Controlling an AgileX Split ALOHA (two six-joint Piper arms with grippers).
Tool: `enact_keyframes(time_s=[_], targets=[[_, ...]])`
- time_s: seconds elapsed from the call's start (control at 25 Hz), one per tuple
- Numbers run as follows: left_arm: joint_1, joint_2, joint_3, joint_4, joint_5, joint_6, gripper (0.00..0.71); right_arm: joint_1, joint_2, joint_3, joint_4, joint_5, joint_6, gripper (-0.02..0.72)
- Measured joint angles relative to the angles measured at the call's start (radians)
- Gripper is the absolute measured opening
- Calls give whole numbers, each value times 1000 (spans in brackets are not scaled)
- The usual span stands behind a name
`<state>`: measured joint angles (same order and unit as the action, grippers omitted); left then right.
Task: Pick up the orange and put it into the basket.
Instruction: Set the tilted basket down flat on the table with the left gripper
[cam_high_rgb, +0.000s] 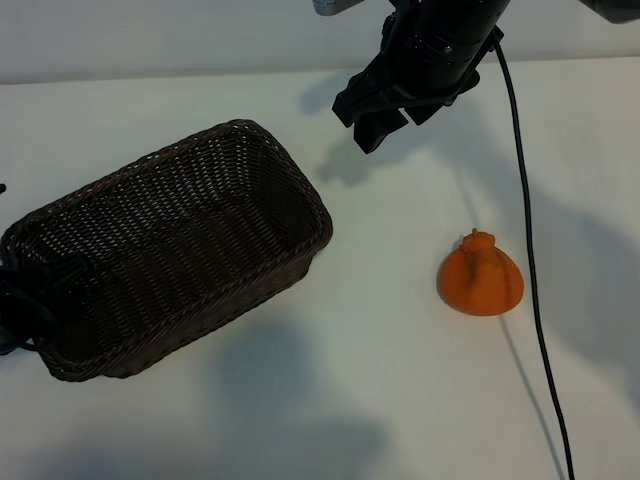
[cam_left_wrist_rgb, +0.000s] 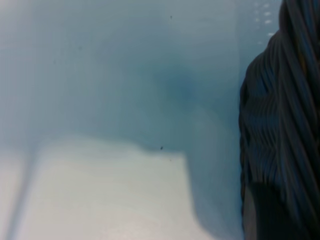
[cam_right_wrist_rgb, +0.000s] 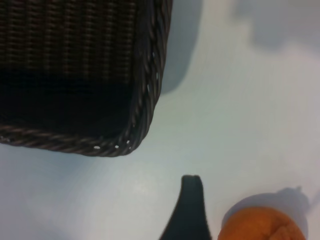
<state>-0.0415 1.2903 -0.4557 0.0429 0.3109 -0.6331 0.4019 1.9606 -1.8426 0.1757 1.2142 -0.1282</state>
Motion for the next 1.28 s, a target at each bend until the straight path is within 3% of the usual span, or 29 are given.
enact_keyframes(time_s=[0.4, 1.04, 1.28], targets=[[0, 0, 0, -173, -8, 213, 161, 0, 0, 0, 0, 1, 0, 595], [0, -42, 0, -227, 3, 297, 157, 0, 0, 0, 0, 1, 0, 595], [0, -42, -53, -346, 50, 459, 157, 0, 0, 0, 0, 1, 0, 595]])
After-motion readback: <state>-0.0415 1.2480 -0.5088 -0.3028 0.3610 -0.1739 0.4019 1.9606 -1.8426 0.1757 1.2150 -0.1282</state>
